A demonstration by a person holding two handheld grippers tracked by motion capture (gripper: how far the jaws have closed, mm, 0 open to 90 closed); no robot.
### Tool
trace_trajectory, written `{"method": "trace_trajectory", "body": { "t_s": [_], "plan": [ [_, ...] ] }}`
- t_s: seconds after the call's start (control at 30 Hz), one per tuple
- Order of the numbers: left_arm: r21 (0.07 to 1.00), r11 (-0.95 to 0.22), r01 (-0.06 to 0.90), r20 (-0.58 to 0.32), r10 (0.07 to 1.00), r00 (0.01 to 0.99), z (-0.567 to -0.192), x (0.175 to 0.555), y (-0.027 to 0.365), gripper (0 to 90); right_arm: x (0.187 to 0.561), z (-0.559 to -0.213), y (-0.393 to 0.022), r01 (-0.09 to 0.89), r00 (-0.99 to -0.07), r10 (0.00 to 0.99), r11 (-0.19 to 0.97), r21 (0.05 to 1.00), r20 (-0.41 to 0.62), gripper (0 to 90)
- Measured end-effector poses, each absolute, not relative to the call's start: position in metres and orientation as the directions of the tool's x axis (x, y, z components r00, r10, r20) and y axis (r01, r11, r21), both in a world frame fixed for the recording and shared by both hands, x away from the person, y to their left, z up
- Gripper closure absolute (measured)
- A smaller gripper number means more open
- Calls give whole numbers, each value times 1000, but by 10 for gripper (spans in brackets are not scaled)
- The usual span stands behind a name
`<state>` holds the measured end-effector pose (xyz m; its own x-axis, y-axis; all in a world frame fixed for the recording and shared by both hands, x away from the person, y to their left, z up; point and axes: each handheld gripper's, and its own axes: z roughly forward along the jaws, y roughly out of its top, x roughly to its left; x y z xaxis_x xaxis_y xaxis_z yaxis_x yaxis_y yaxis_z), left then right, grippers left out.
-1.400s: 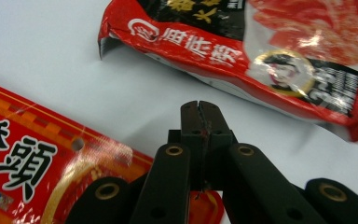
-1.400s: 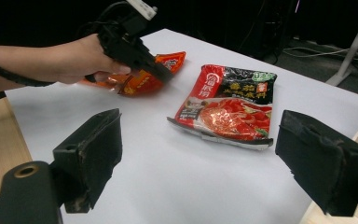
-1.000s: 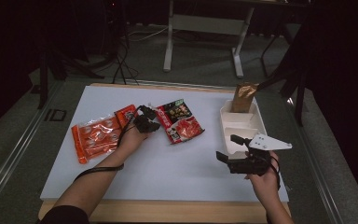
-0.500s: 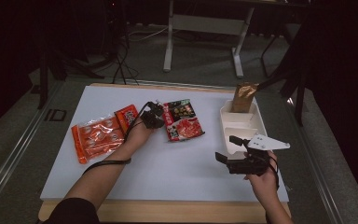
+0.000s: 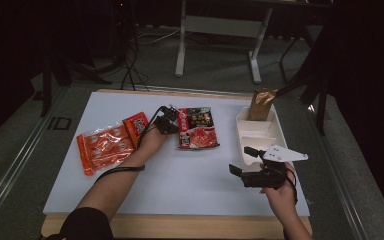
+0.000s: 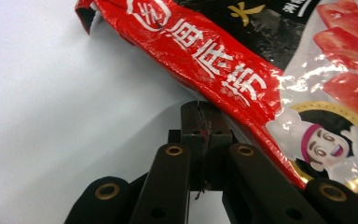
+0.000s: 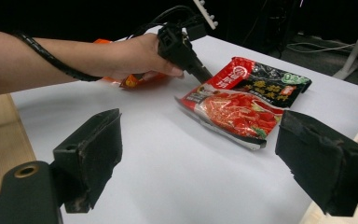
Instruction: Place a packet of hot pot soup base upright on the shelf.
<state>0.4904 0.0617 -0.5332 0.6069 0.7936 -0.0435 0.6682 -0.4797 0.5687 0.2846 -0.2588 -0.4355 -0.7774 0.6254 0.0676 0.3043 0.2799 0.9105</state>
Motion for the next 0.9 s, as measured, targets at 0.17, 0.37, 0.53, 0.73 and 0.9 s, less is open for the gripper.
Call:
{"method": "trace_trajectory", "body": {
  "t_s": [0.17,0.37,0.53,0.73,0.9],
  "plan": [
    [570,-493,657,-36,784,619,-533,496,58,896,285,-437,-257,305,-780,623,289,907,64,143],
    [570,-488,661,-32,791,612,-530,495,60,893,285,-438,-257,301,-781,622,298,906,55,143],
    [603,-449,660,-30,814,581,-517,494,69,788,285,-439,-257,302,-780,624,305,903,49,143],
    [637,-396,661,-66,826,559,-511,503,71,667,285,-440,-255,299,-784,619,320,899,40,143],
    [644,-364,673,-100,832,546,-512,512,66,622,285,-442,-254,299,-789,614,333,894,35,143]
  ]
}}
